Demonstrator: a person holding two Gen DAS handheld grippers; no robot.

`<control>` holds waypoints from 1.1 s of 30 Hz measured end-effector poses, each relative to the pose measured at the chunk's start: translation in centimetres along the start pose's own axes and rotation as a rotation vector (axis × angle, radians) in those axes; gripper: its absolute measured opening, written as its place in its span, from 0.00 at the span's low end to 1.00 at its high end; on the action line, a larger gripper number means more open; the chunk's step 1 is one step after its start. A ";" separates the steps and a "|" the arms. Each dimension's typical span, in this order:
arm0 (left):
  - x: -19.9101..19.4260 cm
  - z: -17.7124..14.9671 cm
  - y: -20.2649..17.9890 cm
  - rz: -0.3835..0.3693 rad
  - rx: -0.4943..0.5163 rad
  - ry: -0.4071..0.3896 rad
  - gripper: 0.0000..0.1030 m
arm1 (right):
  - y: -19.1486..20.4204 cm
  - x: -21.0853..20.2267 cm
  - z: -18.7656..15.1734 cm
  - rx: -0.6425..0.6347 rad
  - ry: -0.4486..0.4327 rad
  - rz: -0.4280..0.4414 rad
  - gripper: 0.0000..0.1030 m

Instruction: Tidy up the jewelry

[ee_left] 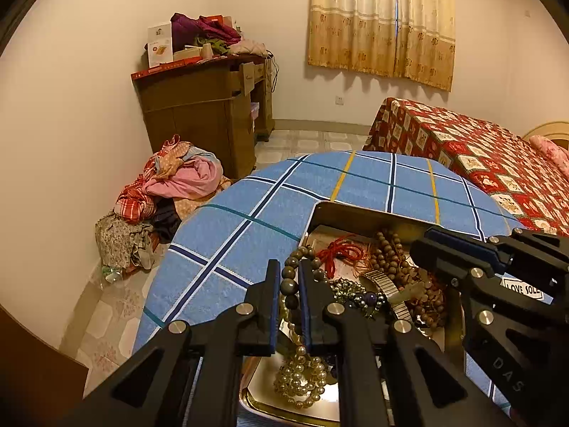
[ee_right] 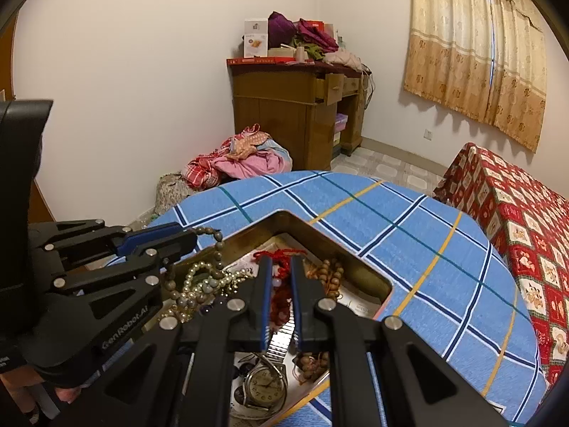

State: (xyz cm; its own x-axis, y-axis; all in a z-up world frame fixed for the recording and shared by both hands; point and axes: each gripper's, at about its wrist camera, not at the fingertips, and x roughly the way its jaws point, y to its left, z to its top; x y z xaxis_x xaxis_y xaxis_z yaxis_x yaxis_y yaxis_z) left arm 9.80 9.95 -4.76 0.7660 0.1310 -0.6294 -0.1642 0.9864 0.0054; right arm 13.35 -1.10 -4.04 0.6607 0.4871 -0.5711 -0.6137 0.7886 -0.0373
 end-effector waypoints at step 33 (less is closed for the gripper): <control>-5.5 -1.9 1.0 0.057 -0.112 -0.087 0.67 | -2.3 -4.2 -2.9 0.125 -0.017 -0.053 0.63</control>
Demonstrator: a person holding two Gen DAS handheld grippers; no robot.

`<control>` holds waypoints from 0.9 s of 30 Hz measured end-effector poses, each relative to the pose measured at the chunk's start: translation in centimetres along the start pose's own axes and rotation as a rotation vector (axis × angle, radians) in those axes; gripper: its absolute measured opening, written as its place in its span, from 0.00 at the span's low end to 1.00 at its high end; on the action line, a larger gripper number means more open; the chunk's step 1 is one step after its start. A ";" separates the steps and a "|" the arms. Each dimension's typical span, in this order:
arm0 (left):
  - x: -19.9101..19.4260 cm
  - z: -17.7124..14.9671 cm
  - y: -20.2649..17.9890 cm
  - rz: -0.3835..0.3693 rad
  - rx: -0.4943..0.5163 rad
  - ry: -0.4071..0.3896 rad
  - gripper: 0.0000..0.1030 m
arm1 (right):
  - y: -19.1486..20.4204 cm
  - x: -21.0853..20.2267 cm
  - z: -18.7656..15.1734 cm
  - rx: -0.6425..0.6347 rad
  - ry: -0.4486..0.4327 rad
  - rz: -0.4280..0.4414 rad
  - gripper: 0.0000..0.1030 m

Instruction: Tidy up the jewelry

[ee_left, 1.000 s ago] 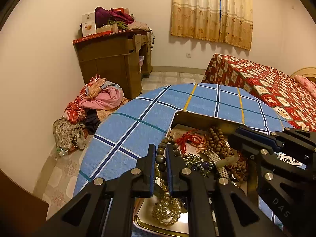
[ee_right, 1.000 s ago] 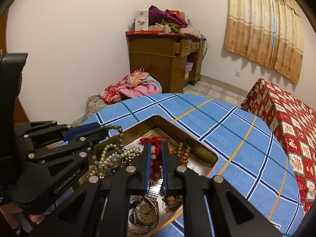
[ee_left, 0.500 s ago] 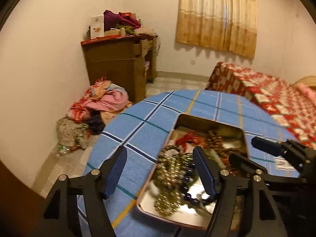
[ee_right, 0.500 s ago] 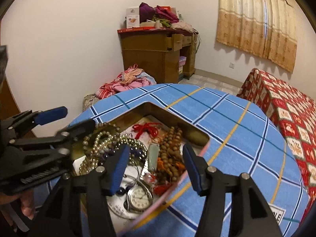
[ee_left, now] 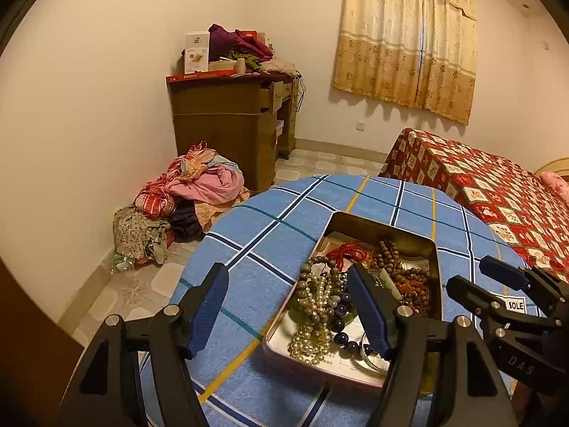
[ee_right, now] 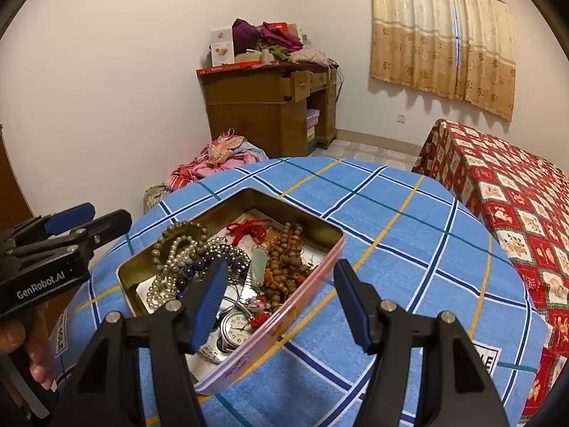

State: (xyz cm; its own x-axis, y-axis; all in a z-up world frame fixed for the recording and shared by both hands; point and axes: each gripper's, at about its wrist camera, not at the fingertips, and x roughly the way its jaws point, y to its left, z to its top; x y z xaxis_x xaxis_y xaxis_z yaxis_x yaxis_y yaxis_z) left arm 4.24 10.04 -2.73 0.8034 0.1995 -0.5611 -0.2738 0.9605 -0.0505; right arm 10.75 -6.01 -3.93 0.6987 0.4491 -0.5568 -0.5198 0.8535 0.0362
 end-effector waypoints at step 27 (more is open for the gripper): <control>0.1 -0.5 -0.2 0.011 0.017 0.007 0.67 | -0.2 -0.5 -0.1 0.002 -0.024 -0.005 0.72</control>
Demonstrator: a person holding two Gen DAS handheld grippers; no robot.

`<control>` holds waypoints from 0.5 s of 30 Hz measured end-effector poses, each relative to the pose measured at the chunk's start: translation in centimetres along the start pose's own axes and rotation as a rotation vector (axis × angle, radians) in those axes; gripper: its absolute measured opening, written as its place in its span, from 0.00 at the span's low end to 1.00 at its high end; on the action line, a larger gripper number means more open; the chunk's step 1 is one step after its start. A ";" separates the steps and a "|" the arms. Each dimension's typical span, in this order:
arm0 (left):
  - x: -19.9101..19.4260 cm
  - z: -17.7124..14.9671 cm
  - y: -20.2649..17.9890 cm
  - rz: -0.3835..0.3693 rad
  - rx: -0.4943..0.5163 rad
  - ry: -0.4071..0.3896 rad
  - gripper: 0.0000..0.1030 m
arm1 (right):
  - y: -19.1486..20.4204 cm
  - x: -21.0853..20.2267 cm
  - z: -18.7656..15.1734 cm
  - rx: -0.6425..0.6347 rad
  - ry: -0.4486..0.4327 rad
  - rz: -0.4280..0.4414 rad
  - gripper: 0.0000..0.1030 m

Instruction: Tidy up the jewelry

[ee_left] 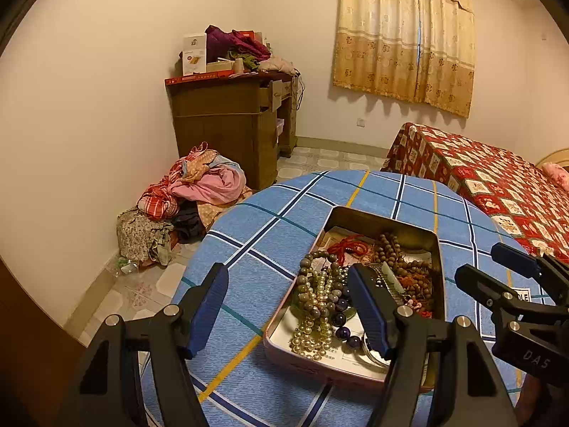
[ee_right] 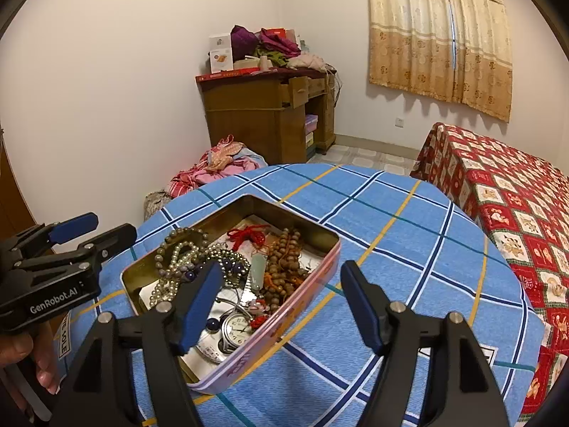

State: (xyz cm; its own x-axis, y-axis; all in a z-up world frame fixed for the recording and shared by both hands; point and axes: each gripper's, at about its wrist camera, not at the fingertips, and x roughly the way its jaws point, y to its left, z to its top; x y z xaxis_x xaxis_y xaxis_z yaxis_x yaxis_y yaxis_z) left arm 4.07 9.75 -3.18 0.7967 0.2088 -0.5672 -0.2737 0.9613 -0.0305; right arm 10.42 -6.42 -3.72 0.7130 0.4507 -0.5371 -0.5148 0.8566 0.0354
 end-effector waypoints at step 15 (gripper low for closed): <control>0.2 0.1 -0.2 -0.001 0.019 0.015 0.67 | -0.3 -0.2 0.1 0.007 -0.012 -0.007 0.80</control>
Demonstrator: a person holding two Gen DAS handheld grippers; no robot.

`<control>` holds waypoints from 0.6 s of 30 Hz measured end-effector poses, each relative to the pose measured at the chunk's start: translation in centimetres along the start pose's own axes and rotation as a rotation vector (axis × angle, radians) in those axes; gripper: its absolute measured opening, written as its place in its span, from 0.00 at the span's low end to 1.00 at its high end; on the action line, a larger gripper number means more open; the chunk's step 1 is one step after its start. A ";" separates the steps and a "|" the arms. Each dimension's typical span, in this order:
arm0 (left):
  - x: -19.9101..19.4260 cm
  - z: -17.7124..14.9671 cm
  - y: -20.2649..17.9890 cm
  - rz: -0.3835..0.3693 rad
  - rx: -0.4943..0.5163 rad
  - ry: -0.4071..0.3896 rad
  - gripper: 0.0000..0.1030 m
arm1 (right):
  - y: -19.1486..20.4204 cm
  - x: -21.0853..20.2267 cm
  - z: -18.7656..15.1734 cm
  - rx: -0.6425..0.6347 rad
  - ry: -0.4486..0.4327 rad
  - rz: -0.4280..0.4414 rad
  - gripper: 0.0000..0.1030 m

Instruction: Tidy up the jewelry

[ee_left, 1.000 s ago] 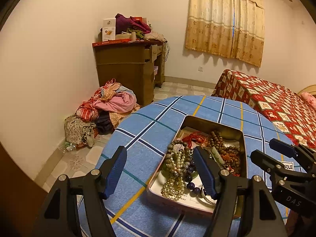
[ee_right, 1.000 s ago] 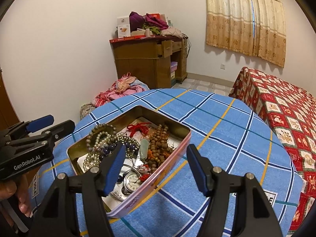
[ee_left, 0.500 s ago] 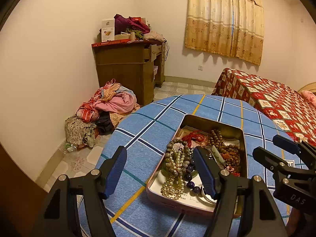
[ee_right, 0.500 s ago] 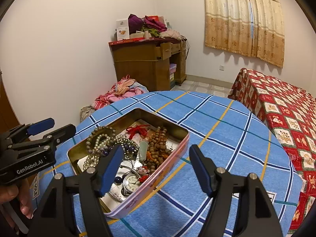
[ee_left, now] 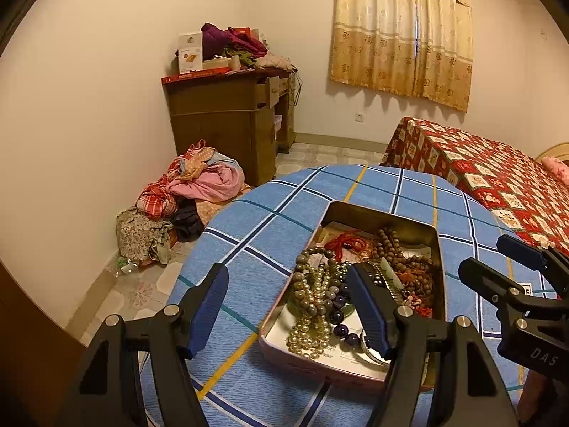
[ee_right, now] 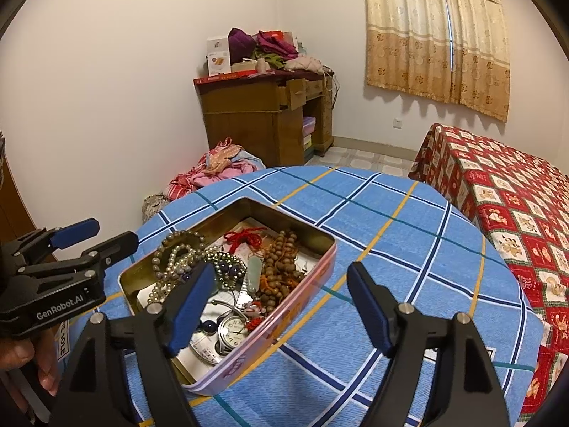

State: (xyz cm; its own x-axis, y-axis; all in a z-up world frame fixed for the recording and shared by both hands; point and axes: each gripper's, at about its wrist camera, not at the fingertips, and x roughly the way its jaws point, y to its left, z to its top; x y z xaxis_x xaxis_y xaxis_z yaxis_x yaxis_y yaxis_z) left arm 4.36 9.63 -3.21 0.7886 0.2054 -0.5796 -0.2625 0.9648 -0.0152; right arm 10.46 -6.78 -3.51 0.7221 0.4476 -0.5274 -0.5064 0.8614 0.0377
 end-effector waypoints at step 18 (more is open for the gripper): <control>-0.3 0.3 -0.7 0.065 0.020 -0.037 0.86 | -0.1 0.1 -0.2 0.004 0.003 0.005 0.80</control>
State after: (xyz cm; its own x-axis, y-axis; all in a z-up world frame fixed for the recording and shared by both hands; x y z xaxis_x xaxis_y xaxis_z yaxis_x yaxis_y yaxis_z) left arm 4.47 8.96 -2.74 0.7906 0.2731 -0.5480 -0.3027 0.9523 0.0379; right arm 10.51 -6.81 -3.71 0.7179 0.4515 -0.5299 -0.5086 0.8599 0.0435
